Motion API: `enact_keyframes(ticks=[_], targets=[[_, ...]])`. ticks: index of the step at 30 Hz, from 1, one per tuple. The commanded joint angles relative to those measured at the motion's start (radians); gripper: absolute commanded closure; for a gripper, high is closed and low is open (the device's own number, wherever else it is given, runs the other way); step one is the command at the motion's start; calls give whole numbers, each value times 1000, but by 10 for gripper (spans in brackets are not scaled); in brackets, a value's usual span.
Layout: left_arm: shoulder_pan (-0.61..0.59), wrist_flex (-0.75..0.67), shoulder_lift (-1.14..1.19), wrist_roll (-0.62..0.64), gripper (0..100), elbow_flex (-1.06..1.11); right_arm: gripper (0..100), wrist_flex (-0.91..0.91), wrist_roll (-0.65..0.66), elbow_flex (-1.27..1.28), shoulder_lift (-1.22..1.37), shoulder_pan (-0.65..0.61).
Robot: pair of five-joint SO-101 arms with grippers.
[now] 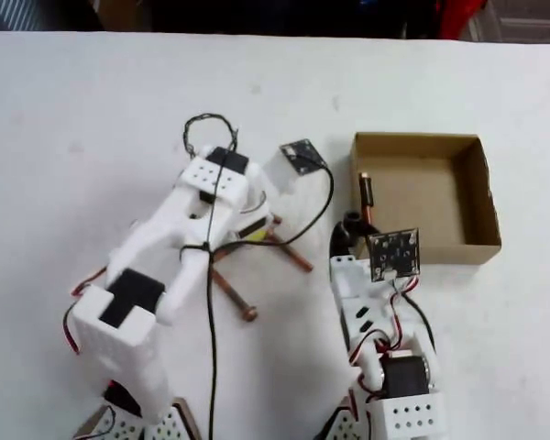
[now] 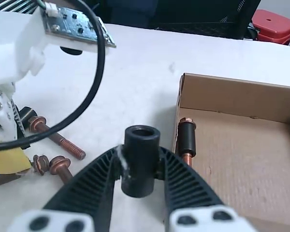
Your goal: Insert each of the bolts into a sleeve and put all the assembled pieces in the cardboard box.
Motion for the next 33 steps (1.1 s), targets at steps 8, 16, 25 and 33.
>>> enact_keyframes(ticks=[8,16,25,33], targets=[[10,-46,82,5,866,-15,982,2,-3,9,-15,12],[15,-86,125,8,868,-15,982,2,-3,9,-15,12],[7,-164,125,38,869,-15,982,2,-3,9,-15,12],[13,-164,127,74,984,-15,982,2,-3,9,-15,12]])
